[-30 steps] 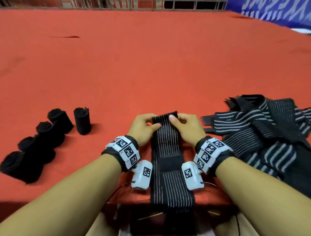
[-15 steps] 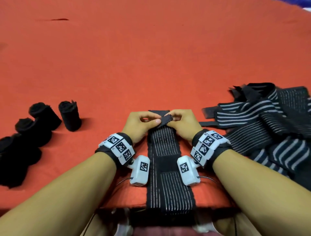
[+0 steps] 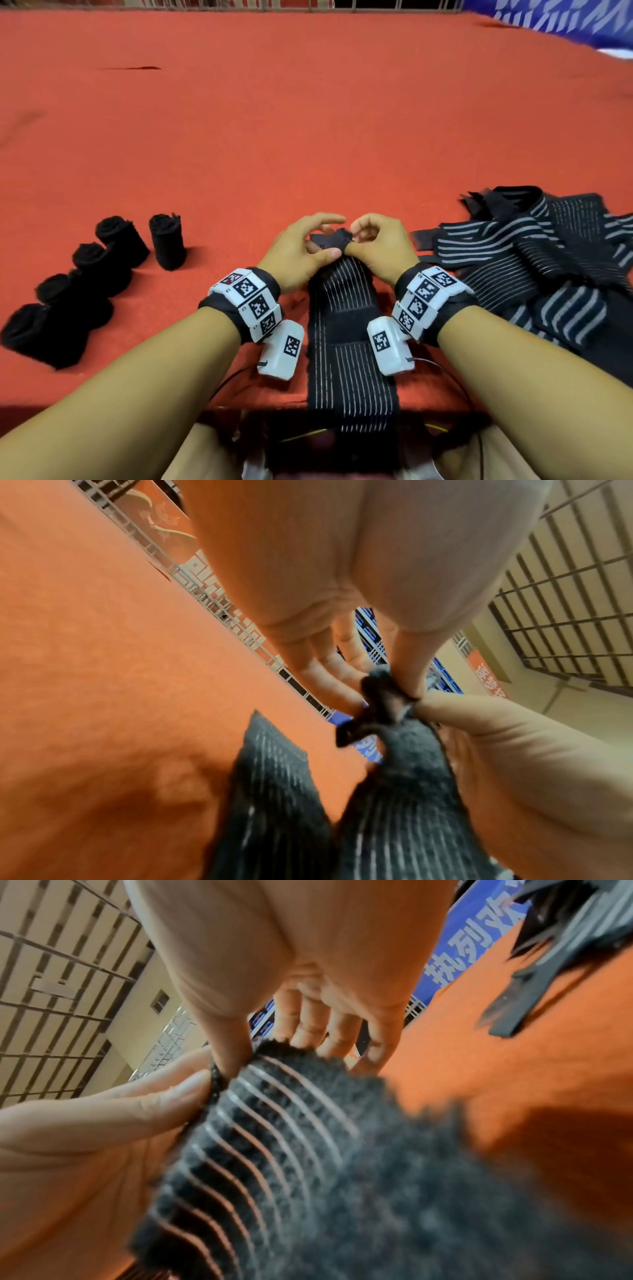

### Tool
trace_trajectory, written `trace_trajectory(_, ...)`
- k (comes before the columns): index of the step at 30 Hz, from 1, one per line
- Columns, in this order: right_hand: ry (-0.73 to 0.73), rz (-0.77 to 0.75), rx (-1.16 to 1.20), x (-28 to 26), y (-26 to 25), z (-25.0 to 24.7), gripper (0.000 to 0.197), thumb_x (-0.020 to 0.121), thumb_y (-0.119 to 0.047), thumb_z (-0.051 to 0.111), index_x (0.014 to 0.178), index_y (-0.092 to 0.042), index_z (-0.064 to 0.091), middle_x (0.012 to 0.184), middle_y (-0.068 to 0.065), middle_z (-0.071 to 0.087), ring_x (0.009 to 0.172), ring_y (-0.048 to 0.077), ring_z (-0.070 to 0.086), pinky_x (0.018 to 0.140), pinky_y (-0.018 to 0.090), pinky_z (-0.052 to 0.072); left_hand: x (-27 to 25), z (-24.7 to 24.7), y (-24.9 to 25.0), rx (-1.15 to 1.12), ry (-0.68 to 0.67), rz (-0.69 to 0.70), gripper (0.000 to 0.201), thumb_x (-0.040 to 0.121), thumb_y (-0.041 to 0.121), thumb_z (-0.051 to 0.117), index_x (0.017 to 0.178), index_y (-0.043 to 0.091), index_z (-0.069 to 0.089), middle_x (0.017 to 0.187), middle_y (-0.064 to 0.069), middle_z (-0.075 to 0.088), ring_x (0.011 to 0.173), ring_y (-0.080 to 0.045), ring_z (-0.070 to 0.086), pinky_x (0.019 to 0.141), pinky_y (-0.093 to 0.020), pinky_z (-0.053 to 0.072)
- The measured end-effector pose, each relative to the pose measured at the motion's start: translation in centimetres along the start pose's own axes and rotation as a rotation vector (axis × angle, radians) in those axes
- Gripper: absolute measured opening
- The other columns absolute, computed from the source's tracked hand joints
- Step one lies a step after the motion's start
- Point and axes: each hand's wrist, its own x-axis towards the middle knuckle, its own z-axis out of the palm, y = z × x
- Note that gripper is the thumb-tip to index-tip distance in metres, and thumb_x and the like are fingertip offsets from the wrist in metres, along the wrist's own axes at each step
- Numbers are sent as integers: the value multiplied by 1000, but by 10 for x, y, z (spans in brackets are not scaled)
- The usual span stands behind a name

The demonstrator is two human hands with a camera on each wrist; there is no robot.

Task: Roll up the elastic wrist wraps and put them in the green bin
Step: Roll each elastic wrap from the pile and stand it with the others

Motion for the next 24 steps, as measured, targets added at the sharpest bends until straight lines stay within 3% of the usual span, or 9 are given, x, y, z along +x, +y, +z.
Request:
trace_trajectory(2, 4, -60, 0, -4, -12, -5, 27, 67, -21, 89, 76, -20, 63, 72, -4, 65, 67, 11, 57, 70, 32, 49, -3, -5, 12, -41, -27, 26, 39, 86, 8, 74, 108, 39, 66, 115, 4, 63, 73, -30, 65, 78, -37, 57)
trace_trajectory(4, 0, -96, 23, -9, -23, -10, 33, 59, -37, 88, 75, -22, 63, 72, -4, 64, 67, 12, 56, 70, 35, 49, -7, -10, 26, -138, -32, 0, 33, 89, -4, 70, 102, 26, 64, 106, 5, 64, 72, -22, 63, 69, -37, 56)
trace_trajectory(7, 23, -140, 85, -17, -41, -14, 38, 55, -48, 82, 77, -21, 65, 72, -5, 63, 66, 10, 54, 68, 33, 48, -15, -14, 47, -244, -19, 6, 26, 90, -6, 68, 96, 17, 59, 109, -1, 65, 77, -25, 65, 60, -35, 57)
trace_trajectory(11, 82, -296, 129, -36, -73, -23, 16, 73, -32, 76, 78, -21, 65, 73, -6, 63, 67, 8, 55, 69, 28, 46, -28, -22, 77, -328, 66, 53, 14, 94, 3, 68, 89, 13, 59, 101, -5, 65, 60, -18, 59, 52, -29, 56)
trace_trajectory(13, 75, -371, 148, -49, -91, -30, 15, 82, -34, 70, 72, -23, 65, 68, -10, 63, 65, 6, 56, 69, 30, 46, -35, -25, 92, -322, 132, 83, 14, 95, 7, 68, 86, 13, 59, 91, -8, 61, 51, -9, 49, 47, -23, 47)
trace_trajectory(15, 27, -432, 171, -61, -106, -38, 25, 88, -39, 66, 69, -22, 67, 65, -9, 63, 65, 10, 56, 67, 35, 45, -39, -28, 104, -265, 193, 126, 18, 94, 11, 69, 80, 15, 59, 79, 0, 59, 53, -4, 46, 48, -18, 39)
trace_trajectory(18, -6, -478, 154, -78, -125, -50, 21, 88, -27, 68, 73, -13, 68, 66, 1, 62, 64, 13, 55, 64, 33, 45, -50, -30, 127, -237, 268, 192, 22, 92, 14, 73, 73, 18, 61, 68, 15, 59, 60, 2, 50, 54, -10, 37)
trace_trajectory(22, 95, -480, 145, -97, -143, -66, 15, 85, -26, 69, 76, -15, 68, 67, -1, 61, 63, 10, 55, 60, 30, 44, -67, -32, 153, -210, 283, 270, 20, 89, 22, 77, 72, 18, 68, 72, 3, 64, 71, -9, 56, 69, -21, 43)
trace_trajectory(24, 126, -489, 158, -108, -152, -74, 12, 86, -23, 73, 81, -13, 70, 65, -4, 63, 58, 7, 56, 54, 26, 45, -77, -33, 165, -204, 262, 296, 22, 88, 26, 77, 71, 17, 68, 72, -3, 62, 71, -14, 55, 67, -26, 42)
